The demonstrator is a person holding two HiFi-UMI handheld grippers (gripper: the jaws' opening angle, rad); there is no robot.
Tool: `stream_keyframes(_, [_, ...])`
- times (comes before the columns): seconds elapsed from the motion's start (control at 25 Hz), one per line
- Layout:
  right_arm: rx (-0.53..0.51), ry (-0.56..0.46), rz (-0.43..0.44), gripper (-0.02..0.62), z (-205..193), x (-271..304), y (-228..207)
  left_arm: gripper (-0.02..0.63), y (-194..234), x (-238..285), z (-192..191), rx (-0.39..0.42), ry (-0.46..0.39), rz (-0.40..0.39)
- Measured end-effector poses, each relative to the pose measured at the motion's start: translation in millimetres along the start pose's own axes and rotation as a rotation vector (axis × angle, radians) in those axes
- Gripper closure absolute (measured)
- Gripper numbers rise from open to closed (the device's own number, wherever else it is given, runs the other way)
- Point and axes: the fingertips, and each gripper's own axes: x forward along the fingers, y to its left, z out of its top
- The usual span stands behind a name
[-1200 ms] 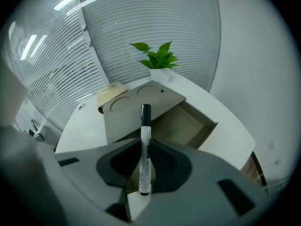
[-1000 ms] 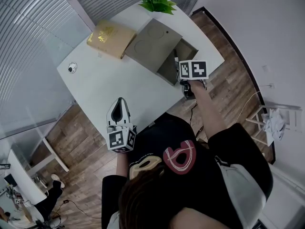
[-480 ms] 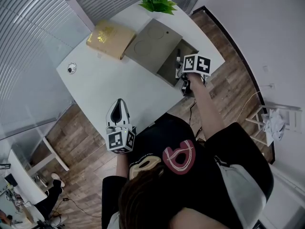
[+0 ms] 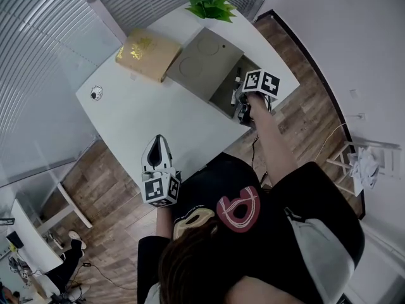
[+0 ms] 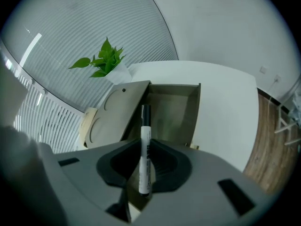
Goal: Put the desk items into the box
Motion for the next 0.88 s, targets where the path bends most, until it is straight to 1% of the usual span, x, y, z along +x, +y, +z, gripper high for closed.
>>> stream_keyframes(0.08, [0.007,0.008,-0.005,0.525,0.5,2.5,0.2,0.589,2.0,0.7,-0.6,-0.002,0.002,0.008])
stream_keyframes(0.28, [-0.019,0.017,-0.025,0.525,5.3,8.3,3.4,0.589,5.7,3.6,-2.2,-0.005,0.008,0.021])
stream_keyframes(0.44, [0.018,0.029,-0.025,0.525,8.9,12.0,4.4,0.589,4.9,5.7,-3.5,-0.003,0.013,0.022])
stream_keyframes(0.64, [0.019,0.06,-0.034,0.525,9.8,20.5,6.2,0.589,8.4,6.1,-11.8,-0.021,0.035,0.035])
stream_keyframes(0.88, [-0.017,0.099,-0.071,0.525,8.8,26.1,5.7,0.589,14.0,4.6,-11.9,-0.033,0.034,0.059])
